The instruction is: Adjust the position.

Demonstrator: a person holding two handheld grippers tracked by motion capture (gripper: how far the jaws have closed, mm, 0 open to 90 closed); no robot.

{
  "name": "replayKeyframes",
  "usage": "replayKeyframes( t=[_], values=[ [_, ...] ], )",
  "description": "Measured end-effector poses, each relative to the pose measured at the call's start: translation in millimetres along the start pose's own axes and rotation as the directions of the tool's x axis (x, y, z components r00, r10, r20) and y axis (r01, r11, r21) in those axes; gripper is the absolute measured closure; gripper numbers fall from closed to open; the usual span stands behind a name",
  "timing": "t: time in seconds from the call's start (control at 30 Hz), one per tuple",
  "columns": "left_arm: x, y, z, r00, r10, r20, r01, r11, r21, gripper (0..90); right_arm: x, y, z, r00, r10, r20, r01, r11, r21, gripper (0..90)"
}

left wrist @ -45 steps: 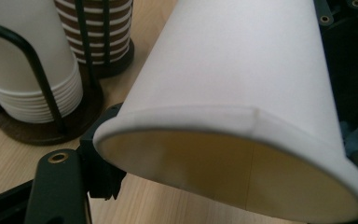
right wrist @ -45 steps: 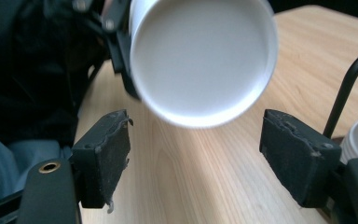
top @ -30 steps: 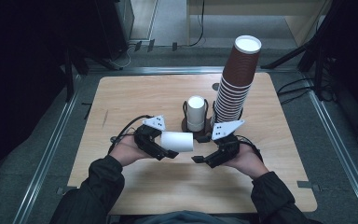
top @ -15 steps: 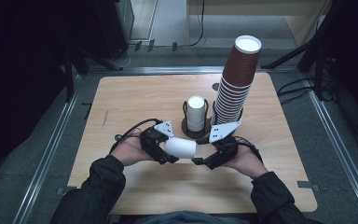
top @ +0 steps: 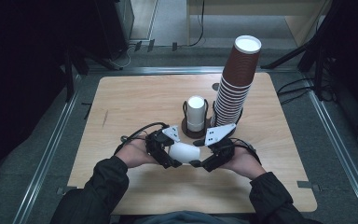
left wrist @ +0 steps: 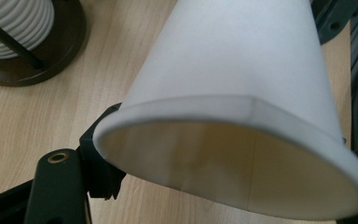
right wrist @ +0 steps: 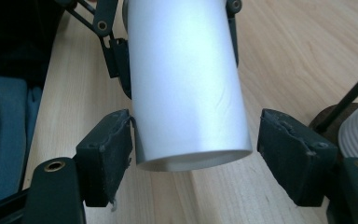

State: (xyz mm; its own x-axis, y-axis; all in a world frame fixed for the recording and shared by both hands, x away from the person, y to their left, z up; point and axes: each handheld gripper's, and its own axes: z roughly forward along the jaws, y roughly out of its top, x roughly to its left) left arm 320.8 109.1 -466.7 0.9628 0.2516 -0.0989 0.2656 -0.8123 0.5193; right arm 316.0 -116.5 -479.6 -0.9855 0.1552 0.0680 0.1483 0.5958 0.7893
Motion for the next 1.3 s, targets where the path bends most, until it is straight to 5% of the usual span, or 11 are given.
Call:
replayKeyframes(
  t=[0.43, 0.83, 1.03, 1.13, 1.3],
  values=[
    [-4.0, 3.9, 6.3, 0.9998, 0.017, 0.011, -0.017, 0.9996, 0.023, 25.7, 4.6, 1.8, 11.6, 0.9995, -0.029, -0.012, 0.030, 0.998, 0.051, 30.4],
    [-3.9, 3.3, 4.4, 0.9997, 0.013, 0.020, -0.014, 0.9997, 0.021, 23.0, 6.9, 4.0, 11.3, 0.9981, -0.059, -0.018, 0.060, 0.997, 0.044, 34.8],
    [-1.7, 0.6, -3.0, 0.9998, -0.021, -0.002, 0.021, 0.9993, -0.030, 6.2, 5.6, 3.2, 6.9, 0.9986, -0.053, -0.007, 0.053, 0.998, 0.025, 34.6],
    [0.7, -2.9, -9.6, 0.9990, -0.044, -0.005, 0.044, 0.9957, -0.081, 5.9, 2.2, 1.6, 2.7, 0.9982, -0.059, 0.007, 0.059, 0.998, -0.012, 34.5],
    [3.8, -6.1, -21.9, 0.9980, -0.064, 0.006, 0.064, 0.9825, -0.175, 6.0, -3.4, -1.4, -5.5, 1.0000, -0.001, -0.001, 0.001, 0.996, -0.086, 34.4]
  ],
)
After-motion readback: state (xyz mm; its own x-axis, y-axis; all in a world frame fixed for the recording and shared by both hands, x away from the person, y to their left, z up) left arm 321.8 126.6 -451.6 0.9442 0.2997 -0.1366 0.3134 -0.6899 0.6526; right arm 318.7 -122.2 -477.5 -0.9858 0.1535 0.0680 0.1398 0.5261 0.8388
